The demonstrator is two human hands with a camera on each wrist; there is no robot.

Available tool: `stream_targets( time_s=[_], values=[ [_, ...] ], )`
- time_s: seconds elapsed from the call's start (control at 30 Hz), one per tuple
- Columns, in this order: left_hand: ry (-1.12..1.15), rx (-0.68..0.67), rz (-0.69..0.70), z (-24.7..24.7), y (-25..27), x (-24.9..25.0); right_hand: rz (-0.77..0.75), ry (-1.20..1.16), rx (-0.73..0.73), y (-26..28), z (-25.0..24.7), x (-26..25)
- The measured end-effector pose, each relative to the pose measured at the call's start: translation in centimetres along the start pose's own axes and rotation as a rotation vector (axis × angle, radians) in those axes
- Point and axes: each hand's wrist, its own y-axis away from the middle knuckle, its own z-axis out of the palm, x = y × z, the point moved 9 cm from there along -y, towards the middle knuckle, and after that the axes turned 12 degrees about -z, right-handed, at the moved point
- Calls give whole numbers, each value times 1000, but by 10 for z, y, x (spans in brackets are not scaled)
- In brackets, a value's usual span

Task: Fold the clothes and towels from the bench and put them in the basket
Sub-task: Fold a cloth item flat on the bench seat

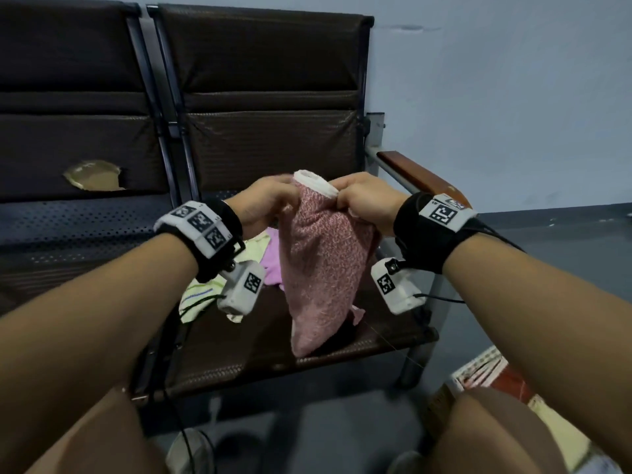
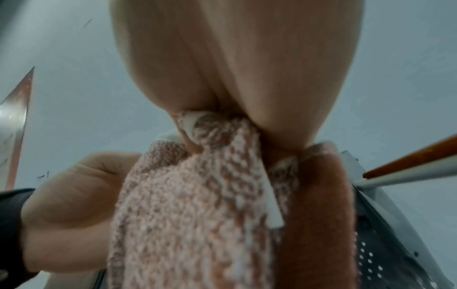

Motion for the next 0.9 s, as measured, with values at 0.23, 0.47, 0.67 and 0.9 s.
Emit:
stream_targets(
  time_s=[0.23, 0.47, 0.67, 0.9],
  values=[
    [0, 111, 83, -29, -17, 8, 58, 501, -49, -20, -42, 26],
    [-153, 566, 346, -81, -40, 50, -88, 370, 283, -57, -77, 32],
    [87, 581, 479, -110, -46, 95, -304, 155, 544, -88, -91, 0],
    [-18, 427, 219, -91, -49, 0, -232, 196, 339, -72, -44, 54]
  ],
)
